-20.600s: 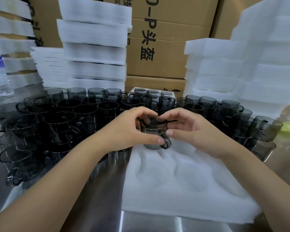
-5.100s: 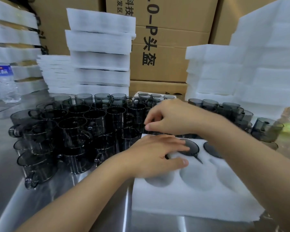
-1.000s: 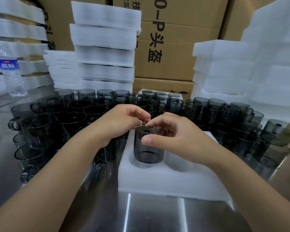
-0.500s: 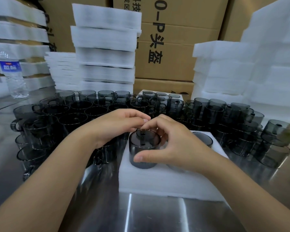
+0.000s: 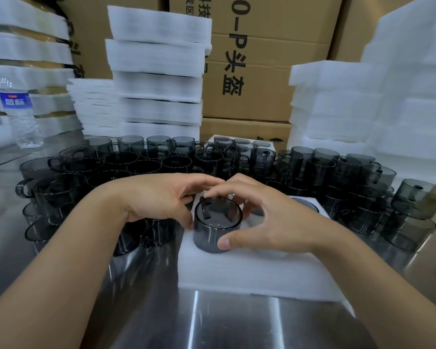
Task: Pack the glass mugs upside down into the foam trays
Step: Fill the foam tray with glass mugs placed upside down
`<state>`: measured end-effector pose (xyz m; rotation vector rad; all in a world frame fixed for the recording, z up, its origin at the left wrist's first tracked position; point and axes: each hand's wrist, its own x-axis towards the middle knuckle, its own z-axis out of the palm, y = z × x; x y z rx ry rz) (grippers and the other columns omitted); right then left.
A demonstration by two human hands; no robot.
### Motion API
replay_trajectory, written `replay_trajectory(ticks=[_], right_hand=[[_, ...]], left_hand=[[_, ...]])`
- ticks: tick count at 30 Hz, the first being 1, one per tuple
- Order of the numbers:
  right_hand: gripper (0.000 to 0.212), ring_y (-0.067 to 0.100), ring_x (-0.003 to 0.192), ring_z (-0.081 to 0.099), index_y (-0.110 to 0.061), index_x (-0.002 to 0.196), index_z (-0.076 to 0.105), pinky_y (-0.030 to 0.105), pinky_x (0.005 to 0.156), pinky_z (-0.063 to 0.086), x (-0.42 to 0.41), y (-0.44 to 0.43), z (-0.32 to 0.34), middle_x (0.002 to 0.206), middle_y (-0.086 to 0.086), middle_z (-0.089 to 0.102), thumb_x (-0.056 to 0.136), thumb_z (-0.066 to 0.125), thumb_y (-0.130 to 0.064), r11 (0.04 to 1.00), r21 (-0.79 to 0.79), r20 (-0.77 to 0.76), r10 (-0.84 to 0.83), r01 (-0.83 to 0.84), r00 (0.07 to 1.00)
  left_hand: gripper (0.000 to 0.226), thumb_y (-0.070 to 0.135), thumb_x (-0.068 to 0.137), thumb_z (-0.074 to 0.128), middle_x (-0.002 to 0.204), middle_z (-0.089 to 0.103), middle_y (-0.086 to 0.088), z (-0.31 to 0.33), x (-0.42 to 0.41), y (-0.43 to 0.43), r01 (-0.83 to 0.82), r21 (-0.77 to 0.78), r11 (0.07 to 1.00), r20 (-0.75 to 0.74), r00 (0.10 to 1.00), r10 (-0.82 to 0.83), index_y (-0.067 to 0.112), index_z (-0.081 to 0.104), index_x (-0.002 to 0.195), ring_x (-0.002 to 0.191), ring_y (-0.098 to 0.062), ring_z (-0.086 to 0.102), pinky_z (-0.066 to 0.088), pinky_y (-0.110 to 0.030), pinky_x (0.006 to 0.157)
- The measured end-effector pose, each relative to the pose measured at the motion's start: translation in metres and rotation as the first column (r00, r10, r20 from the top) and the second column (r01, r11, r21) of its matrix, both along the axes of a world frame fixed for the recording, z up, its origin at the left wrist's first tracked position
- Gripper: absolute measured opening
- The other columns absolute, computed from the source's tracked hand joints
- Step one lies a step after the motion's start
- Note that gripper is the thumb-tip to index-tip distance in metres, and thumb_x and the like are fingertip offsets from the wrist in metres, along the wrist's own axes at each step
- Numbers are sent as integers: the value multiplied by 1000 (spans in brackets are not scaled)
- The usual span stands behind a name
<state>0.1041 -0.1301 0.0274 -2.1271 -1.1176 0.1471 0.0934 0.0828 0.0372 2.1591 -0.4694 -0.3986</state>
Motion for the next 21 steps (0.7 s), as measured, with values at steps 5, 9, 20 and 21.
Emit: replay_trajectory(ticks=[5,9,20,21], right_hand=[[54,-2,98,51,-44,121,58,10,78,42,3,-1,0,104,-27,47,72,81,-33,999,-33,3,-2,2,1000],[55,-1,96,52,-44,123,57,14,82,43,5,-1,-1,105,-30,49,74,79,-31,999,-45,-36,14,-15,999],[51,-6,90,53,-49,120,57,11,77,39,5,5,-6,103,-24,51,72,68,-60,997,-65,-20,-49,47,999],[49,-5,83,53,-47,117,60,11,73,38,5,7,-8,100,-20,52,71,70,-60,997,-28,-7,-76,76,997]], left_hand=[[89,-6,66,70,137,50,17,0,1,0,-6,95,996,-4,1000,6,34,40,140,129,0,44,36,-36,111],[93,15,60,70,141,46,19,-1,3,2,-3,250,968,23,1000,-3,42,34,141,133,-4,40,32,-39,113],[94,11,76,74,147,37,21,2,6,3,-25,444,896,51,999,3,42,22,148,136,-4,35,29,-36,114],[93,11,76,74,147,37,21,3,6,2,-19,443,896,48,999,-2,42,23,147,135,-4,35,29,-36,114]])
